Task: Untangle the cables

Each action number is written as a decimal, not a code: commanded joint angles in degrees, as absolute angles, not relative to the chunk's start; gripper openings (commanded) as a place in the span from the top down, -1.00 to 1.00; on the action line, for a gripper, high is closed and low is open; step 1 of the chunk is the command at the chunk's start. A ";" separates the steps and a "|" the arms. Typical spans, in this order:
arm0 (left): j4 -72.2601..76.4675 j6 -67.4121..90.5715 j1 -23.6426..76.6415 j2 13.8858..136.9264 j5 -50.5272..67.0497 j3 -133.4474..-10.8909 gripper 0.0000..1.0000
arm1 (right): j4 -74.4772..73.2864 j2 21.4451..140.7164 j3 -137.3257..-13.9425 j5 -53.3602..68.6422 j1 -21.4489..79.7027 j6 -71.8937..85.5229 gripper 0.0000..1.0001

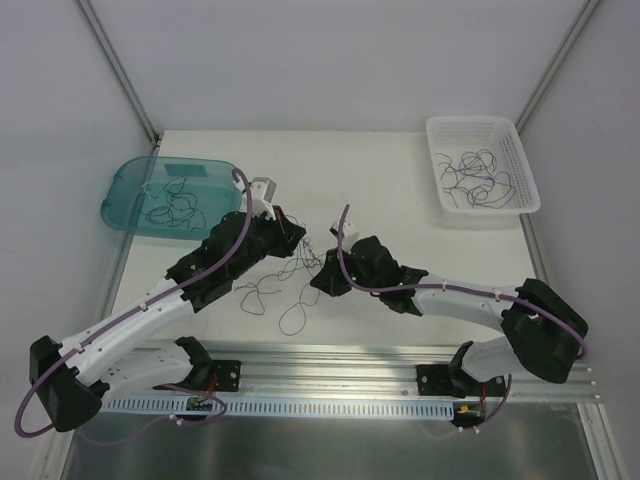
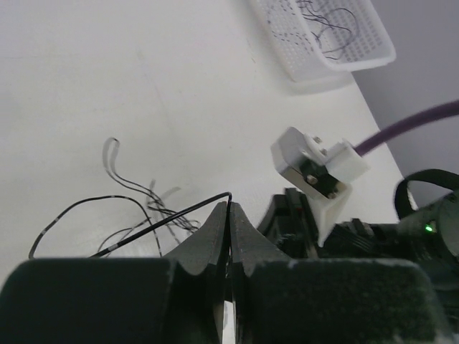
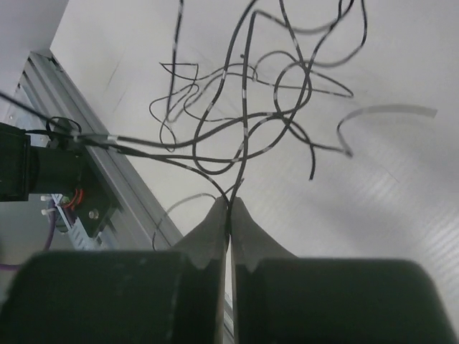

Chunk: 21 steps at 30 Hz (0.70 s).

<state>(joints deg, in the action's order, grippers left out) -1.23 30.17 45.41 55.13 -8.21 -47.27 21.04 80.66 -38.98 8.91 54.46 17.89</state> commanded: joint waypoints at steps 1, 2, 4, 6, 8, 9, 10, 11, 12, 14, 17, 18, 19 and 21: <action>-4.99 26.73 45.44 53.62 -16.84 -50.89 1.00 | 16.90 74.81 -37.44 6.25 53.71 13.89 0.99; -6.14 26.37 45.00 53.35 -18.09 -51.32 1.00 | 15.57 73.84 -37.01 5.72 53.27 13.36 0.99; -9.21 25.41 42.47 52.91 -19.85 -51.68 1.00 | 11.10 70.15 -35.25 4.40 50.90 12.92 0.99; -10.89 25.05 39.74 51.95 -20.39 -52.03 1.00 | 8.89 65.51 -33.58 4.48 47.40 12.83 0.99; -13.43 24.70 34.30 51.16 -19.17 -52.29 1.00 | 3.45 61.90 -31.99 3.43 43.97 12.13 0.99; -14.32 24.44 32.19 50.89 -18.64 -52.47 1.00 | 1.08 58.48 -31.91 2.56 42.90 11.78 0.99; -15.54 24.26 29.12 50.63 -18.37 -52.64 1.00 | -3.82 56.45 -32.08 0.81 41.93 10.65 0.99; -16.08 24.00 27.79 50.45 -18.37 -52.73 1.00 | -6.04 54.86 -32.34 0.36 39.84 10.11 0.99; -16.34 22.86 26.90 50.36 -18.28 -52.82 1.00 | -8.15 53.36 -32.69 0.44 38.68 9.41 0.99; -17.92 21.98 24.88 50.45 -18.54 -53.52 1.00 | -14.22 49.41 -34.36 -2.72 35.18 7.92 0.99; -19.77 20.92 23.12 50.89 -18.98 -54.40 1.00 | -21.78 45.45 -37.78 -4.57 30.00 7.03 0.99; -20.99 20.22 22.77 51.06 -20.03 -54.49 1.00 | -25.36 44.74 -39.01 -4.92 28.49 6.60 0.99; -21.61 20.04 22.59 51.24 -20.82 -54.58 1.00 | -26.97 44.30 -40.15 -5.53 27.17 6.33 0.99; -23.54 19.60 21.27 51.15 -22.49 -54.67 1.00 | -31.52 43.07 -43.76 -5.71 22.69 5.37 0.99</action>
